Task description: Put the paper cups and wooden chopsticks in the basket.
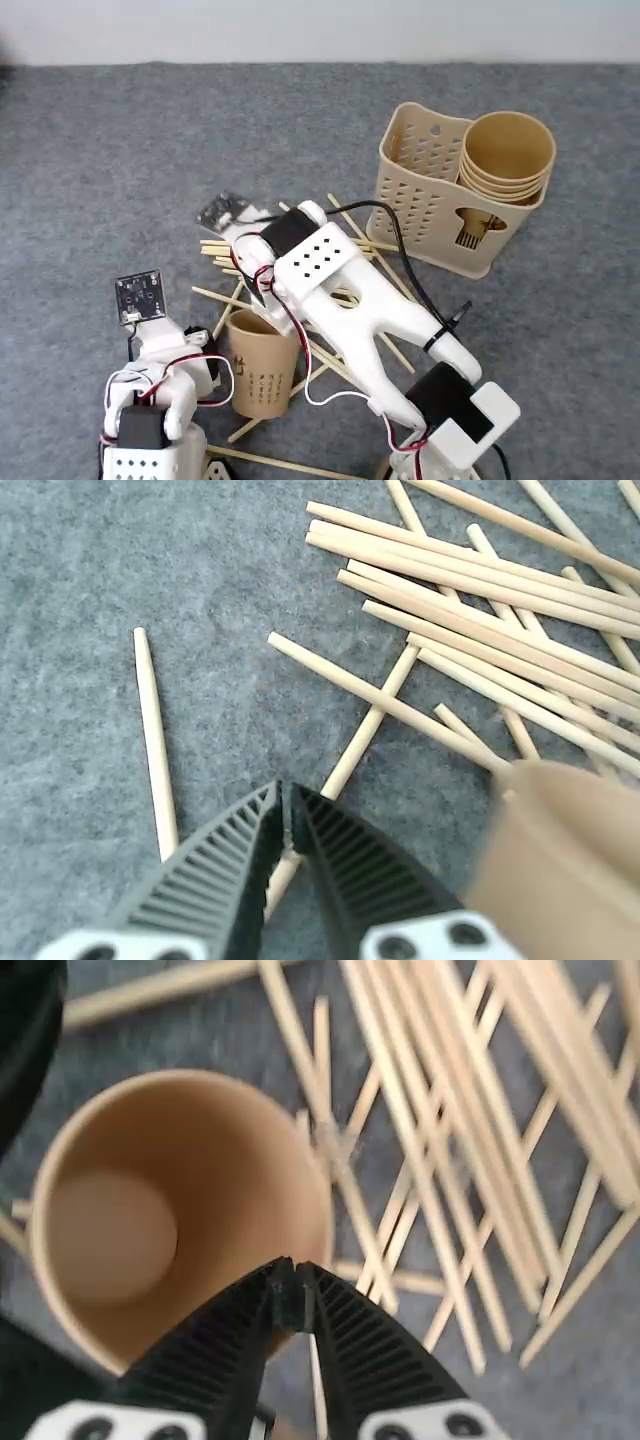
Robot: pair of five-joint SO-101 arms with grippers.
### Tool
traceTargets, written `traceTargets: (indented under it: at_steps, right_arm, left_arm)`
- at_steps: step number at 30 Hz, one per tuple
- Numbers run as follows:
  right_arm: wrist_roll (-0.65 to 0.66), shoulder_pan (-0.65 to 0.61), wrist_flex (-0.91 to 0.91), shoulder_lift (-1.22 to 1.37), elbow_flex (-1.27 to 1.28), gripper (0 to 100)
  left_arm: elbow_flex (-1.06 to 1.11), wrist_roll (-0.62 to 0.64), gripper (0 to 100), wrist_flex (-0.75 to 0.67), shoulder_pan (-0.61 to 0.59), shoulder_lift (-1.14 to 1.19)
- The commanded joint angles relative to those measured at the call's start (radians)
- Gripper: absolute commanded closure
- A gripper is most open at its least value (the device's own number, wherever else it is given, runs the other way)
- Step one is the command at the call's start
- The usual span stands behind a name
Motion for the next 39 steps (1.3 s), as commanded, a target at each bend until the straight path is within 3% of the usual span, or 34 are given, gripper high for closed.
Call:
traceTargets:
  at_steps: [1, 12, 17, 29, 39]
  right_arm:
    - [0.014, 0.015, 0.128, -0.027, -0.049, 98.9]
    - [0.014, 0.015, 0.140, -0.358, 0.040, 98.6]
    - [0.002, 0.015, 0.143, -0.492, 0.097, 89.6]
    - [-0.238, 0.010, 0.059, -0.596, 0.351, 87.9]
    - [-0.310, 0.001, -0.097, -0.601, 0.414, 87.9]
  left_arm:
    - [-0.008, -0.005, 99, 0.003, 0.003, -0.012]
    - [-0.008, -0.005, 99, 0.003, 0.003, -0.012]
    - [-0.008, -0.005, 99, 0.003, 0.003, -0.012]
    - [-0.008, -0.005, 99, 0.003, 0.003, -0.012]
    - [-0.008, -0.005, 99, 0.003, 0.003, -0.012]
